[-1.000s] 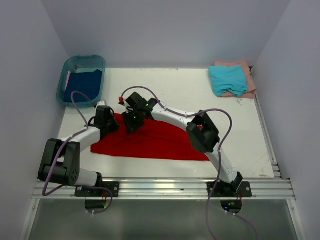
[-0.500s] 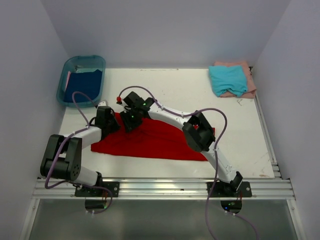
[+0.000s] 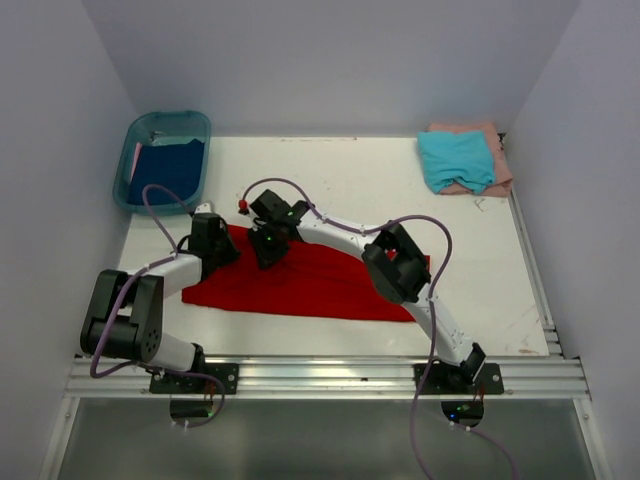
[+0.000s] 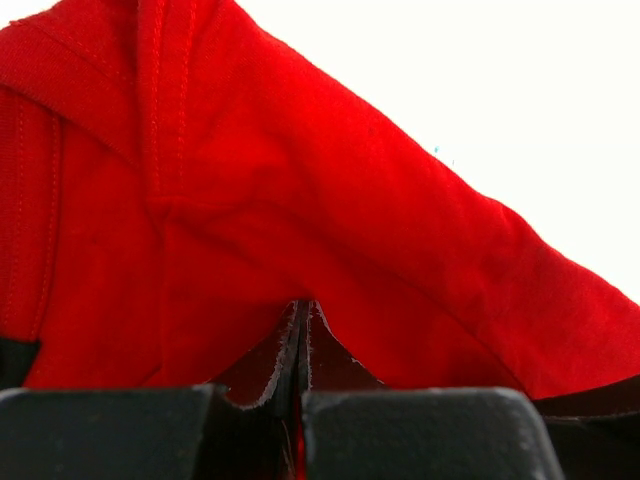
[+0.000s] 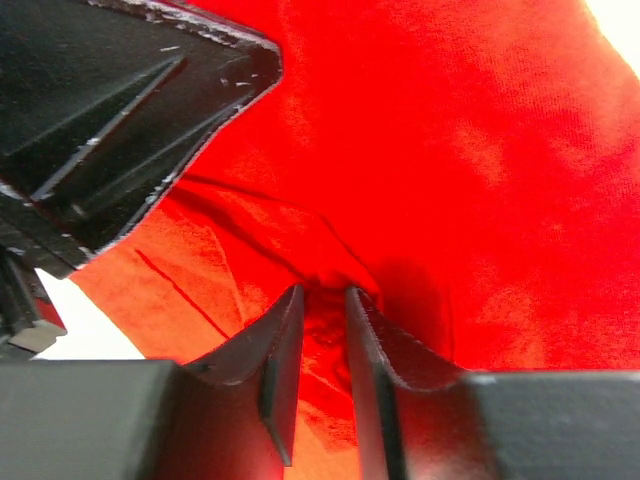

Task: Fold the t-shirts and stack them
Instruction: Fold the other side of the tshirt into a rectangle

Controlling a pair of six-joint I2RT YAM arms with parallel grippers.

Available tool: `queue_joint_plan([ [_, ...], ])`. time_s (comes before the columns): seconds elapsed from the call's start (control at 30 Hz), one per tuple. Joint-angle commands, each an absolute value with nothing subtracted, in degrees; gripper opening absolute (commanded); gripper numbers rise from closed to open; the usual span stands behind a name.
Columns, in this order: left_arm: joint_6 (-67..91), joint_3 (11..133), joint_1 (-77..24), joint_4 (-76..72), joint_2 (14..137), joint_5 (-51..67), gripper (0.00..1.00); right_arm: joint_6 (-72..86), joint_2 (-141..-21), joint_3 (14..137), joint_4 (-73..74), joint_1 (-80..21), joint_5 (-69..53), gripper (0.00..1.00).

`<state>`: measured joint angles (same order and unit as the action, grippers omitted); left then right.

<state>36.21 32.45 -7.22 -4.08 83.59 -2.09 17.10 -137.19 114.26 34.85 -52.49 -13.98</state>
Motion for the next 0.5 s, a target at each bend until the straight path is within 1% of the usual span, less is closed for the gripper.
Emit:
queue_joint_plan([
  [0.0,34.5,30.5,-6.3,-4.1,83.1,-3.1,0.0,17.6,-135.4,111.8,34.9,-52.6,-11.1,0.21],
  [0.03,34.4,30.4,-6.3,-4.1,83.3,-3.2,0.0,17.7,-135.2,111.1,34.8,-52.6,-11.0,0.19],
  [0.1,34.3,30.2,-6.2,-4.1,83.5,-3.1,0.0,17.8,-134.9,110.7,34.6,-52.6,-10.7,0.11],
  [0.13,34.2,30.1,-6.1,-4.2,83.6,-3.0,0.0,17.8,-134.5,109.9,34.5,-52.6,-10.6,0.05],
  [0.2,34.2,30.1,-6.0,-4.2,83.6,-2.9,0.0,17.8,-133.5,109.0,33.7,-52.6,-10.1,0.01],
  [0.23,34.2,30.1,-6.0,-4.3,83.6,-2.9,0.0,17.9,-132.6,108.2,33.6,-52.7,-9.8,0.0],
  [0.47,34.3,30.1,-6.0,-4.5,83.7,-2.4,0.0,18.3,-127.4,105.0,32.5,-52.9,-9.4,0.0],
])
